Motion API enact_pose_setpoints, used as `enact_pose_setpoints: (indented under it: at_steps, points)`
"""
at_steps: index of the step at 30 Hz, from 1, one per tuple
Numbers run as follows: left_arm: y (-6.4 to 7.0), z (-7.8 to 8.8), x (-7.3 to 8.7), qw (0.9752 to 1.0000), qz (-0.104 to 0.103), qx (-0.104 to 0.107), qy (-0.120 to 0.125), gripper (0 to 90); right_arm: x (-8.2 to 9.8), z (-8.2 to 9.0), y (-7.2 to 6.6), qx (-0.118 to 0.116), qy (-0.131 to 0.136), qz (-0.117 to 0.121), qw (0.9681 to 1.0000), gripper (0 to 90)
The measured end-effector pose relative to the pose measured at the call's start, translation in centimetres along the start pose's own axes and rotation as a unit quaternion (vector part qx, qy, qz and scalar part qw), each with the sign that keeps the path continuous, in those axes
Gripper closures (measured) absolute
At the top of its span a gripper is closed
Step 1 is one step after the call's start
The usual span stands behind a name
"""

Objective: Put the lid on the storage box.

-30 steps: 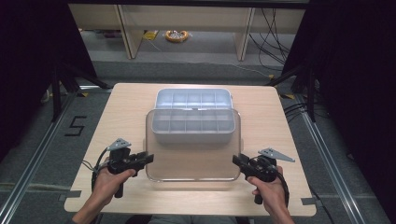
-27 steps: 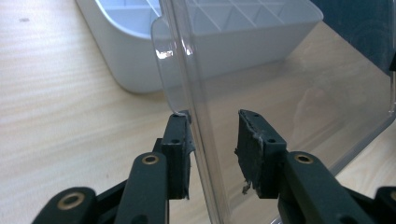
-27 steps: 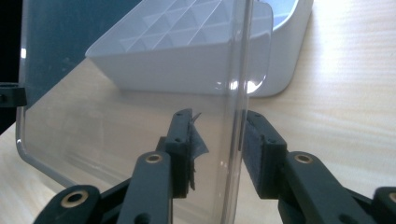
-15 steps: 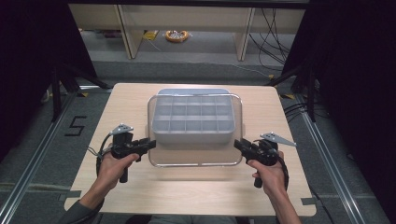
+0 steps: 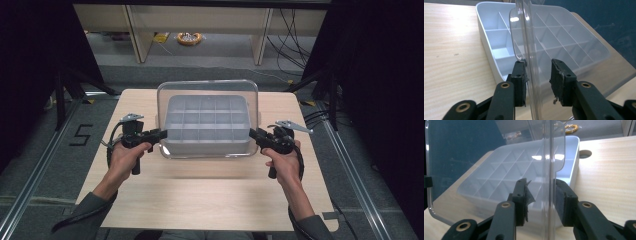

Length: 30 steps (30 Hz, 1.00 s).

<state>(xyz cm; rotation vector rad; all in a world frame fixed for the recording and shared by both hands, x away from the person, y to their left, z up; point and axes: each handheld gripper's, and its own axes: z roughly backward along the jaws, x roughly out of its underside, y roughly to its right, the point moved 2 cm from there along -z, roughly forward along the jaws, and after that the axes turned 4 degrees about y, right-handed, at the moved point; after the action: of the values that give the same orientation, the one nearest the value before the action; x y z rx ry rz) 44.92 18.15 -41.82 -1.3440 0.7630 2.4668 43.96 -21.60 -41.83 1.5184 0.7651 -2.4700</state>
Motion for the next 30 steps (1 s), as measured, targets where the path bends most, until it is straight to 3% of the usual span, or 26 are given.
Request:
enact_pose_setpoints:
  at_steps: [2,4,5,6,7,8,9,10,11,12,14,15,16,18,19,20,24,25,27,29,30]
  points:
    - [-0.2,-0.5,-0.6,1.0,0.003,-0.008,0.001,64.8,-0.3,-0.3,0.1,0.002,0.002,0.005,1.0,65.5]
    - [-0.5,-0.9,-1.2,0.9999,0.012,-0.008,0.0,64.7,-0.8,-0.8,0.0,0.002,0.003,-0.004,1.0,65.4]
    - [-0.6,-1.1,-1.5,0.9999,0.014,-0.009,0.001,64.7,-1.1,-1.0,0.3,0.005,0.002,0.01,0.9999,65.4]
    - [-0.7,-1.3,-1.8,0.9997,0.018,-0.013,0.0,64.5,-1.3,-1.3,0.3,0.004,0.007,0.005,1.0,65.3]
    - [-0.8,-1.6,-2.0,0.9997,0.021,-0.014,0.001,64.1,-1.7,-1.6,-0.1,0.012,-0.003,-0.019,0.9998,65.2]
    - [-0.8,-1.7,-2.1,0.9997,0.021,-0.015,0.002,64.1,-1.7,-1.6,-0.1,0.012,-0.003,-0.019,0.9998,65.2]
    - [-0.9,-2.0,-2.3,0.9996,0.024,-0.017,0.002,64.1,-1.8,-2.0,0.4,0.012,0.01,0.009,0.9998,65.1]
    - [-1.0,-2.2,-2.5,0.9994,0.03,-0.018,0.0,64.0,-2.0,-2.0,0.2,0.01,0.004,-0.011,0.9999,65.1]
    - [-1.1,-2.4,-2.7,0.9992,0.034,-0.02,0.0,64.0,-2.1,-2.3,0.4,0.013,0.007,-0.002,0.9999,65.1]
    - [-1.2,-2.6,-2.9,0.9991,0.035,-0.022,0.0,63.8,-2.2,-2.4,0.2,0.016,0.002,-0.018,0.9997,65.0]
    - [-1.4,-2.9,-3.1,0.999,0.039,-0.022,-0.001,63.7,-2.5,-3.1,0.8,0.02,0.007,-0.002,0.9998,64.9]
    - [-1.4,-3.0,-3.2,0.9989,0.042,-0.023,-0.001,63.7,-2.5,-3.1,0.8,0.02,0.007,-0.002,0.9998,64.9]
    - [-1.5,-3.1,-3.3,0.9988,0.043,-0.025,-0.002,63.5,-2.5,-3.2,0.5,0.023,0.002,-0.023,0.9995,64.8]
    - [-1.6,-3.3,-3.5,0.9985,0.046,-0.029,-0.001,63.3,-2.5,-3.6,0.8,0.024,0.004,-0.015,0.9996,64.6]
    - [-1.7,-3.4,-3.5,0.9984,0.047,-0.03,-0.002,63.2,-2.5,-3.8,0.7,0.025,0.0,-0.025,0.9994,64.6]
    - [-1.8,-3.5,-3.6,0.9983,0.049,-0.03,-0.002,63.2,-2.5,-4.0,1.0,0.025,0.003,-0.013,0.9996,64.6]
    - [-2.3,-3.9,-3.7,0.9981,0.048,-0.037,-0.013,62.8,-2.5,-4.5,0.7,0.027,-0.005,-0.032,0.9991,64.5]
    - [-2.5,-4.1,-3.7,0.9978,0.053,-0.037,-0.014,62.7,-2.5,-4.7,1.1,0.027,-0.001,-0.015,0.9995,64.5]
    - [-2.6,-4.6,-3.7,0.9972,0.062,-0.04,-0.013,62.6,-2.5,-5.1,1.2,0.032,-0.003,-0.015,0.9994,64.4]
    - [-2.8,-4.9,-3.7,0.997,0.064,-0.04,-0.018,62.4,-2.5,-5.3,0.9,0.034,-0.01,-0.038,0.9986,64.1]
    - [-2.9,-5.1,-3.7,0.9965,0.072,-0.04,-0.017,62.4,-2.5,-5.6,1.4,0.039,-0.004,-0.017,0.9991,64.0]
